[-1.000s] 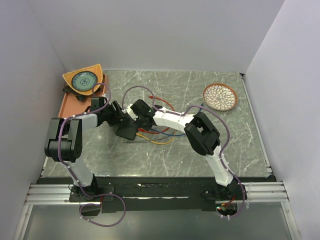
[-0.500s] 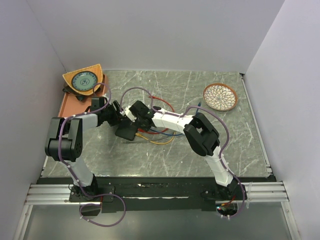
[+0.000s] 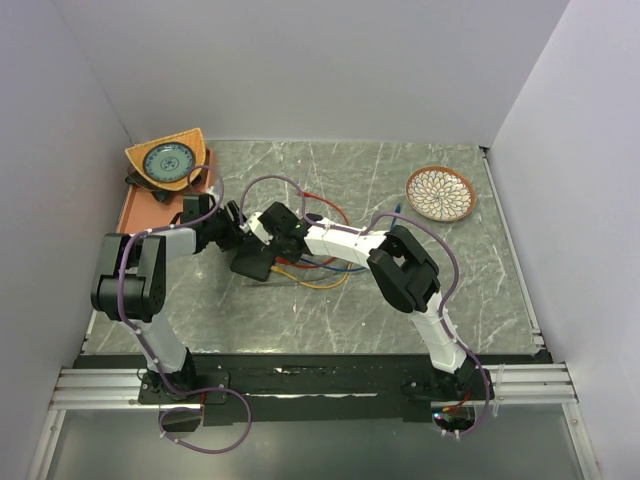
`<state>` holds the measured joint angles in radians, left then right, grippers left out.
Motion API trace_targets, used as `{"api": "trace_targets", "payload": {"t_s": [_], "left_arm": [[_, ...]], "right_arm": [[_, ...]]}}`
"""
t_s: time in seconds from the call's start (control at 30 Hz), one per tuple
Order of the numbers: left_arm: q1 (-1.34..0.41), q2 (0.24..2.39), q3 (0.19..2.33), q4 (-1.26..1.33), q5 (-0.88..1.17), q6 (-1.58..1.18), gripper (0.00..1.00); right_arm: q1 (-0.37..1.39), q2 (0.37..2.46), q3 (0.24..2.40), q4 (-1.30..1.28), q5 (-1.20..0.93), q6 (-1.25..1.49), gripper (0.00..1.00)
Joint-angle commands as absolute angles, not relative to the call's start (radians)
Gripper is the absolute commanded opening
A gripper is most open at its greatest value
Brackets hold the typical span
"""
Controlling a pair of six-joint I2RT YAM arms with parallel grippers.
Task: Insert the plug into the switch port
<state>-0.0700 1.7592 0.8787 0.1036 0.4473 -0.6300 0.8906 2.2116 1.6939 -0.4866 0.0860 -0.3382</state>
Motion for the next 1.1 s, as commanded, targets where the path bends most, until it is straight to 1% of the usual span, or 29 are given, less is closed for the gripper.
{"api": "trace_targets", "payload": {"t_s": [0.0,0.3,0.77,1.07], "left_arm": [[-0.113,1.781,0.871,0.149,0.526,-0.629,0.66],[-0.160,1.796,0.874,0.175,0.548,-0.647,0.64],[-0.215,1.783,0.859,0.158,0.560,-0.666,0.61],[-0.255,1.770,0.844,0.158,0.561,-0.678,0.59]], "right_arm": [[0.911,2.181,1.678,-0.393,0.034,-0.348,0.00],[0.913,2.128,1.620,-0.287,0.005,-0.312,0.00],[0.910,2.137,1.640,-0.272,0.043,-0.262,0.00],[0.905,2.111,1.647,-0.233,-0.023,-0.219,0.00]]}}
